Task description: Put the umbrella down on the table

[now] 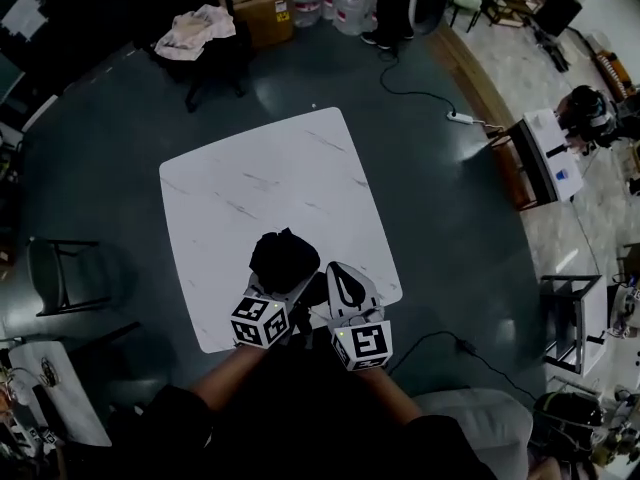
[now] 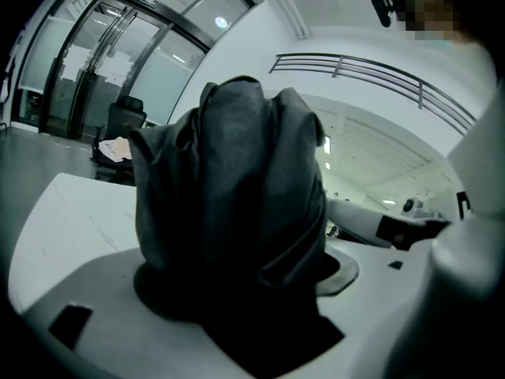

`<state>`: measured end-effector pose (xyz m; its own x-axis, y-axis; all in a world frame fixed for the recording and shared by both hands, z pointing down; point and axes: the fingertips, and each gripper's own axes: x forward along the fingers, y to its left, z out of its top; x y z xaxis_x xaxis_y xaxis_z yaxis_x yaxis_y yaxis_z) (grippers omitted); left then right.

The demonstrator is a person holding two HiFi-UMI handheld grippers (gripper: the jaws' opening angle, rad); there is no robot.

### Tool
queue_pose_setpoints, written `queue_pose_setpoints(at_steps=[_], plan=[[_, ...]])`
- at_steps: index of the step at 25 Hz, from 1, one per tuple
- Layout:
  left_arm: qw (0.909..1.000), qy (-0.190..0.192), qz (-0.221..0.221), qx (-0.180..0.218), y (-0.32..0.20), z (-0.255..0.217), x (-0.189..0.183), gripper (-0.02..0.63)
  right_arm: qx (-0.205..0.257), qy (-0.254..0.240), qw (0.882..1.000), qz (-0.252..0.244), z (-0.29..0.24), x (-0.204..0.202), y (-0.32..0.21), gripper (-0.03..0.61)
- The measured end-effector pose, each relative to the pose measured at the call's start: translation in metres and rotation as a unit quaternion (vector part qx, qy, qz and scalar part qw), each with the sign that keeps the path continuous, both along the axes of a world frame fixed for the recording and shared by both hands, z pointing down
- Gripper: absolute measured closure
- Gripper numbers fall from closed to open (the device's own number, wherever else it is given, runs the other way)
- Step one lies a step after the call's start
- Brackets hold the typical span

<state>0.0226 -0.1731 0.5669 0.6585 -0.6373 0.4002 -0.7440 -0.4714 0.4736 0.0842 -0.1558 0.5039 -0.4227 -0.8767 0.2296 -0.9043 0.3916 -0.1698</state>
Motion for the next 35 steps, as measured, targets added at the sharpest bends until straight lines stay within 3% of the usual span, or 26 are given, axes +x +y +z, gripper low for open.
queue_pose_setpoints(at_steps=[11, 16, 27, 35], plan=[[0.994, -0.065, -0.05, -0.072, -0.089, 0.084, 0.039, 0.25, -0.046, 0.003, 0.998, -0.048, 0.051, 0.048, -0.085, 0.563], [0.9873, -0.12, -0.025, -0.102, -0.115, 0.127, 0.054, 0.25, -0.067, 0.001, 0.996, -0.052, 0.071, 0.064, -0.108, 0.563], [0.9669, -0.166, -0.034, -0.191, -0.143, 0.205, 0.061, 0.25, -0.099, 0.009, 0.992, -0.071, 0.104, 0.082, -0.137, 0.563], [0.9547, -0.181, -0.038, -0.233, -0.151, 0.24, 0.059, 0.25, -0.111, 0.008, 0.991, -0.07, 0.112, 0.09, -0.146, 0.563]])
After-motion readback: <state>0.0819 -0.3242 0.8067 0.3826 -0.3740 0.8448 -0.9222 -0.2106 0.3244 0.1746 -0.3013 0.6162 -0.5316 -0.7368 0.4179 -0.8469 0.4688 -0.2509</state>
